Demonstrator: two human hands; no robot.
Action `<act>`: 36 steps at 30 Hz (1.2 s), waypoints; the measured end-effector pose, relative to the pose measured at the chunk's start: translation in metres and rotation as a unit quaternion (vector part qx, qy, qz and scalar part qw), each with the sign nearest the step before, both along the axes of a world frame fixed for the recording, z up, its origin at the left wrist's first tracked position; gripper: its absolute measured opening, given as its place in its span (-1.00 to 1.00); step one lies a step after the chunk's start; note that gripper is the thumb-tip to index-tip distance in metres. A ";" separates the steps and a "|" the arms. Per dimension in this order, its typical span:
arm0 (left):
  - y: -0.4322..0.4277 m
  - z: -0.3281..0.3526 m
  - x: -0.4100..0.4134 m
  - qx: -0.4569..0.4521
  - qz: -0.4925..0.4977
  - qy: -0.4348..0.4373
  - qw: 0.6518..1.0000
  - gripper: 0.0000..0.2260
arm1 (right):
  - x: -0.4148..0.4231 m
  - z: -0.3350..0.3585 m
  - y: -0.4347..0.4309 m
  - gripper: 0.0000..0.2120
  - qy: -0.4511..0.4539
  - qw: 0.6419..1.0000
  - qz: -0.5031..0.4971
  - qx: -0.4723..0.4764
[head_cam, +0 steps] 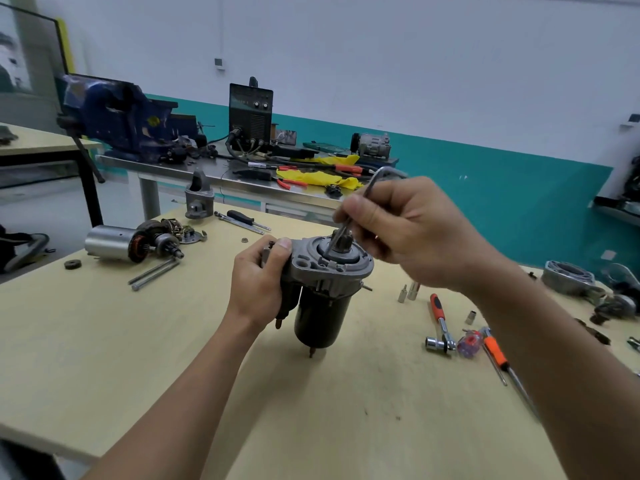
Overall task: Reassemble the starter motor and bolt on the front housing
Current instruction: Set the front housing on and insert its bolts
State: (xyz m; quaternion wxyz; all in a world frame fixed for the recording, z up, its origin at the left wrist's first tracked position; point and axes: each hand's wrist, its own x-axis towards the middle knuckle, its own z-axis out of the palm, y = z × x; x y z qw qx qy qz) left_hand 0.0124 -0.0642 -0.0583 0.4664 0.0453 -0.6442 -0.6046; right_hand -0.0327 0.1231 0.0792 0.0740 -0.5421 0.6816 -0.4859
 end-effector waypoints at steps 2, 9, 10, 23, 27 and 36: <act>0.001 0.001 0.000 -0.003 0.004 -0.001 1.000 -0.58 | -0.002 -0.005 -0.008 -0.78 0.022 0.999 -0.021 0.021; 0.000 0.000 0.000 -0.009 0.013 -0.002 1.000 -0.51 | -0.008 -0.013 -0.014 -0.74 0.103 0.992 -0.059 0.041; 0.001 0.000 0.000 -0.008 0.012 -0.003 1.000 -0.52 | -0.008 -0.013 -0.015 -0.74 0.106 0.992 -0.059 0.042; 0.001 0.001 0.001 -0.012 0.003 -0.009 1.000 -0.69 | -0.008 -0.011 -0.025 -0.77 0.100 0.994 -0.033 0.043; 0.001 0.001 0.001 -0.008 0.005 -0.009 1.000 -0.67 | -0.007 -0.014 -0.029 -0.74 0.103 0.993 -0.046 0.021; 0.001 0.000 0.001 -0.006 -0.003 -0.001 1.000 -0.64 | -0.002 -0.030 -0.041 -0.74 0.128 0.977 -0.132 -0.109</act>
